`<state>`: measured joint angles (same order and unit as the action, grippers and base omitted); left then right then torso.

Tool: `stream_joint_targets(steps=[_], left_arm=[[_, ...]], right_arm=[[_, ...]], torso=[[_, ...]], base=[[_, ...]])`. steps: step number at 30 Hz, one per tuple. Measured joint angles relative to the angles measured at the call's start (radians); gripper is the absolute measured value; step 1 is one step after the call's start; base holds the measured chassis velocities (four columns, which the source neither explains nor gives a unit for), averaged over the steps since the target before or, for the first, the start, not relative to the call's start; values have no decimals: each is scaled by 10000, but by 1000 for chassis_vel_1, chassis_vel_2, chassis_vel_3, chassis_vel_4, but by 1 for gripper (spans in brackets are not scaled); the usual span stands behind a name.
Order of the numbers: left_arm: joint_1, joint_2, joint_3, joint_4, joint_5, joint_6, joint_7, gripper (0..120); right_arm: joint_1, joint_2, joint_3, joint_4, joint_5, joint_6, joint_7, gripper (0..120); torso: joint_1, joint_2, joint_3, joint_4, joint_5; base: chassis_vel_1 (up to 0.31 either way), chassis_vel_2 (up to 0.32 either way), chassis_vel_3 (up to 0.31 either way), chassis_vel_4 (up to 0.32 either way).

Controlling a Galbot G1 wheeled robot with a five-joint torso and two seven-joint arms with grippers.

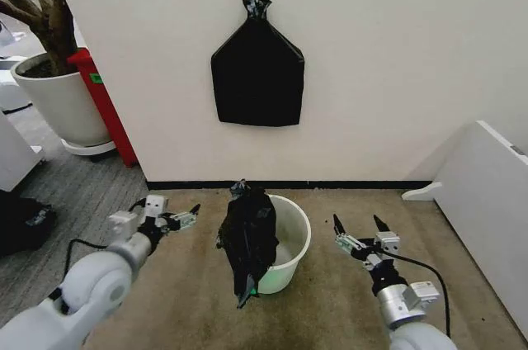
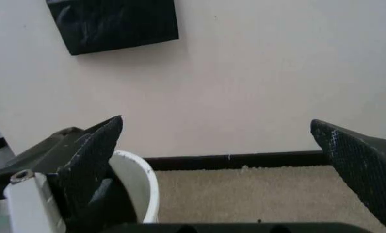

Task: Place the garbage bag over the trash bin.

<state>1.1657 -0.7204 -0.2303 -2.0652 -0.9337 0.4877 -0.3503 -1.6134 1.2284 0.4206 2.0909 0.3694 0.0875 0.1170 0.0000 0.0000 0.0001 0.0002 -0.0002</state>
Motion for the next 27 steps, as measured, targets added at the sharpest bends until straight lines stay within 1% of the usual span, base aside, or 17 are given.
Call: stream_joint_targets(steps=[1,2,6,8,9,11,13,16,19,22,24,27], left_arm=[[0,0,0,0,0,0,0,100],[-404,-39,411,94,-24,254,-185,100],[-1579,-279,1722,487,-114,809,-543,100],[-1863,-366,2103,550,-252,1080,-756,100],[-1863,-366,2103,550,-252,1080,-756,100],[-2123,-466,2478,579,-557,1448,-1104,100],[-2277,-545,2672,590,-848,1597,-1349,100],[-2713,-817,2937,744,-1416,1837,-2092,100],[-2887,-930,2999,815,-1581,1931,-2366,100],[-3100,-1035,3014,834,-2181,2081,-2978,100],[-3153,-1082,3012,837,-2468,2201,-3146,100],[-3165,-1106,3012,846,-2545,2244,-3185,100]], right_arm=[[0,0,0,0,0,0,0,100],[68,0,-26,-44,0,-16,62,100],[266,18,-25,-173,56,-85,271,100],[293,26,-19,-186,124,-126,344,100],[293,26,-19,-186,124,-126,344,100],[297,20,-19,-210,163,-159,416,100],[298,15,-17,-220,168,-165,464,100],[277,20,-33,-221,207,-186,567,100],[271,24,-56,-229,218,-196,596,100],[273,27,-128,-280,216,-209,647,100],[287,36,-186,-294,213,-214,669,100],[306,41,-255,-295,208,-216,712,100]], torso=[[0,0,0,0,0],[0,0,0,-1,0],[0,0,1,-3,0],[0,0,0,-3,2],[0,0,0,-3,2],[0,0,0,-2,1],[0,0,0,-1,3],[0,0,0,-2,4],[0,0,0,-2,1],[0,0,0,-2,5],[0,0,0,-2,2],[0,0,0,-2,3]], base=[[0,0,0,0],[0,0,0,0],[0,0,0,0],[0,0,0,0],[0,0,0,0],[0,0,0,0],[0,0,0,0],[0,0,0,0],[0,0,0,0],[0,0,0,0],[0,0,0,0],[0,0,0,0]])
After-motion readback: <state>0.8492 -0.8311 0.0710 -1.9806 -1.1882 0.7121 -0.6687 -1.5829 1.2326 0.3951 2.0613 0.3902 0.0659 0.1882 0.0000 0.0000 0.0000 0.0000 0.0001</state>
